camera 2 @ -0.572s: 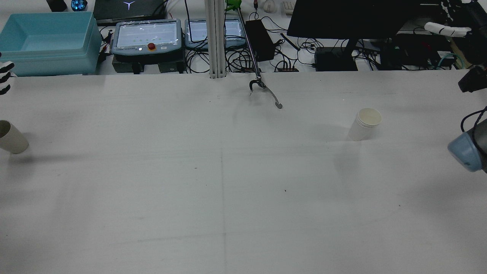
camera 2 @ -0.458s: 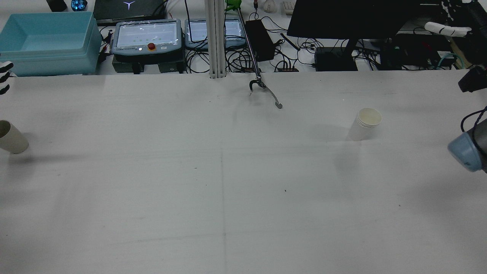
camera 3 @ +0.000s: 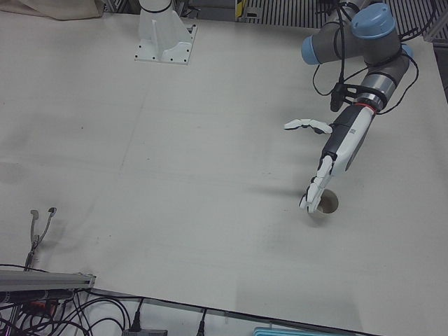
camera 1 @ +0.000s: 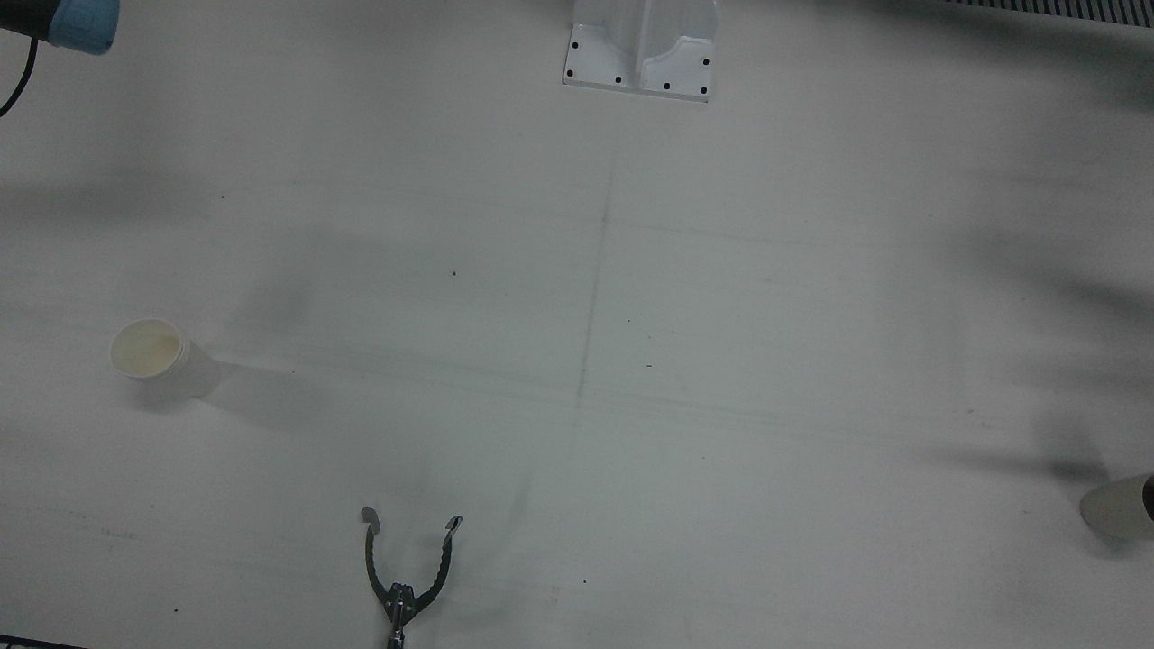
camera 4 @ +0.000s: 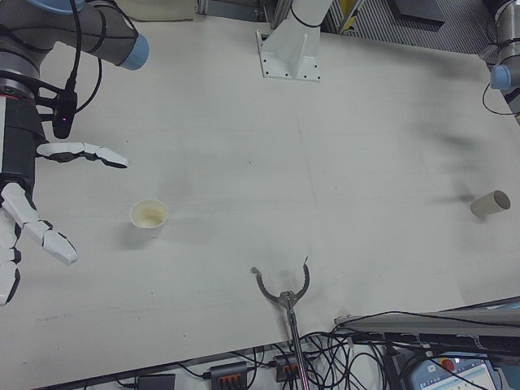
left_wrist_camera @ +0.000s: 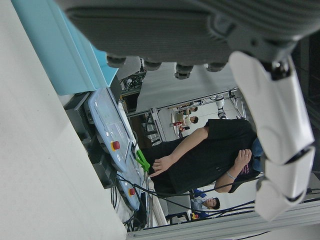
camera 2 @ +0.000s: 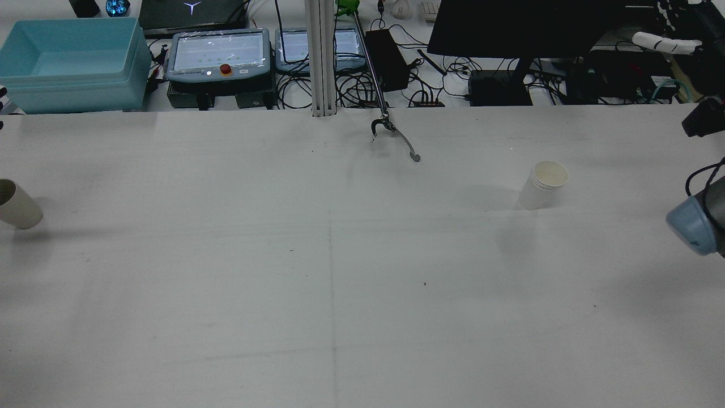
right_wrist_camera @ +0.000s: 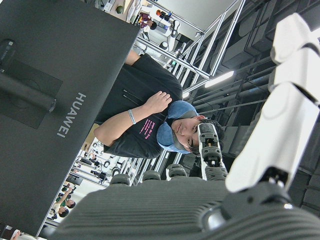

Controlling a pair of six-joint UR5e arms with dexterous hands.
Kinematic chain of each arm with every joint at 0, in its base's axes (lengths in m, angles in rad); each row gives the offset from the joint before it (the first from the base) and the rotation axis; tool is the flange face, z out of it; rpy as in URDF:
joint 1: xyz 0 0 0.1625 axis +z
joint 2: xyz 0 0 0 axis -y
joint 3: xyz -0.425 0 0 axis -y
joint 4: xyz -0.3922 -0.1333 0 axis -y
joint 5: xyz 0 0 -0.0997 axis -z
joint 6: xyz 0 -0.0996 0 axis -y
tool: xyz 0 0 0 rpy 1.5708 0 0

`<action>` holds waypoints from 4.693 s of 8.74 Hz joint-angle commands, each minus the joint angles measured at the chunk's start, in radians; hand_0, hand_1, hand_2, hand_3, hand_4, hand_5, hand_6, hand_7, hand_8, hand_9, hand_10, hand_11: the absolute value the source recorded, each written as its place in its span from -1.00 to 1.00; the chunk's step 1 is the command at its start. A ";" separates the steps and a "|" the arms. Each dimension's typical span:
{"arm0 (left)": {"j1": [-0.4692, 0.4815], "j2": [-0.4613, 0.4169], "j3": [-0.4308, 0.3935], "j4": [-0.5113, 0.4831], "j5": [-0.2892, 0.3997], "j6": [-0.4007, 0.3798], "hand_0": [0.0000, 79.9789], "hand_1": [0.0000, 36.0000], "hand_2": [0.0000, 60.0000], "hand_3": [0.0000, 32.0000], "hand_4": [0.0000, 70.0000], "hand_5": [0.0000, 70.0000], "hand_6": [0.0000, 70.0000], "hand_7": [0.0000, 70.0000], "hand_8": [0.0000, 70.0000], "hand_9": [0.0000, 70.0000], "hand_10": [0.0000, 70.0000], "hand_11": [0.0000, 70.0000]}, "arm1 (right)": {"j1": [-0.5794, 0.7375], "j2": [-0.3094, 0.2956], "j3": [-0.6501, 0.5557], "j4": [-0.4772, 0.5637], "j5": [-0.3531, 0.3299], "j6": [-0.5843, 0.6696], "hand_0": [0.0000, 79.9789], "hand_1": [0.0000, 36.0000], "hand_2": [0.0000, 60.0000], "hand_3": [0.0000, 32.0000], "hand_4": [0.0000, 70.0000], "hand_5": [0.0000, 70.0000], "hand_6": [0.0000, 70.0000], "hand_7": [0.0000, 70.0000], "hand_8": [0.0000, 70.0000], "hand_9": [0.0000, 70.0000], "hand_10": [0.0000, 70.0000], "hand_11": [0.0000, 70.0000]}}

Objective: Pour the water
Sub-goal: 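Close the left hand around the white paper cup at the table edge, then lift the held paper cup upward with the left hand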

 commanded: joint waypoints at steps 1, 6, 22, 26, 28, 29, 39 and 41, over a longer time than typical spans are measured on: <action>-0.011 0.005 -0.001 -0.027 -0.043 0.065 0.11 -0.04 -0.23 -0.54 -1.00 -1.00 -1.00 -0.86 -1.00 -1.00 -1.00 -1.00 | 0.001 0.000 -0.001 -0.002 0.002 0.010 0.15 -0.20 -0.39 -0.74 -0.83 -0.63 -0.89 -0.87 -1.00 -1.00 -1.00 -1.00; -0.005 -0.011 0.126 -0.146 -0.132 0.168 0.02 -0.11 -0.20 -0.52 -1.00 -1.00 -1.00 -0.90 -1.00 -1.00 -1.00 -1.00 | 0.006 -0.003 -0.001 -0.003 -0.003 0.006 0.14 -0.22 -0.39 -1.00 -0.68 -0.60 -0.91 -0.81 -1.00 -1.00 -1.00 -1.00; 0.105 -0.106 0.715 -0.570 -0.195 0.242 0.38 0.31 -0.94 -0.62 -1.00 -0.95 -1.00 -0.88 -1.00 -1.00 -1.00 -0.94 | 0.039 -0.054 -0.013 -0.005 -0.009 0.010 0.09 -0.34 -0.42 -1.00 -0.62 -0.57 -0.89 -0.75 -1.00 -0.99 -1.00 -1.00; 0.134 -0.106 0.729 -0.592 -0.208 0.245 0.39 0.32 -0.96 -0.69 -1.00 -0.93 -1.00 -0.84 -1.00 -1.00 -1.00 -0.92 | 0.038 -0.054 -0.011 -0.005 -0.011 0.011 0.10 -0.34 -0.42 -1.00 -0.59 -0.55 -0.88 -0.73 -1.00 -0.99 -1.00 -1.00; 0.165 -0.109 0.729 -0.592 -0.216 0.244 0.42 0.34 -0.98 -0.73 -1.00 -0.90 -1.00 -0.81 -1.00 -1.00 -0.99 -0.90 | 0.039 -0.054 -0.010 -0.005 -0.011 0.011 0.10 -0.34 -0.41 -1.00 -0.58 -0.55 -0.88 -0.73 -1.00 -0.99 -1.00 -1.00; 0.167 -0.118 0.731 -0.587 -0.227 0.242 0.42 0.34 -0.98 -0.74 -1.00 -0.90 -1.00 -0.80 -1.00 -1.00 -0.99 -0.90 | 0.039 -0.054 -0.011 -0.005 -0.011 0.011 0.09 -0.35 -0.41 -1.00 -0.59 -0.56 -0.88 -0.74 -1.00 -0.99 -1.00 -1.00; 0.173 -0.169 0.759 -0.555 -0.227 0.238 0.40 0.29 -0.93 -1.00 -0.92 -0.87 -1.00 -0.73 -1.00 -0.99 -0.96 -0.87 | 0.041 -0.057 -0.024 -0.003 -0.012 0.013 0.07 -0.38 -0.44 -1.00 -0.63 -0.60 -0.89 -0.77 -1.00 -0.99 -1.00 -1.00; 0.173 -0.169 0.759 -0.544 -0.227 0.236 0.39 0.22 -0.90 -1.00 -0.63 -0.77 -1.00 -0.75 -1.00 -0.99 -0.95 -0.87 | 0.040 -0.056 -0.031 -0.003 -0.012 0.013 0.07 -0.38 -0.43 -1.00 -0.64 -0.60 -0.89 -0.78 -1.00 -1.00 -1.00 -1.00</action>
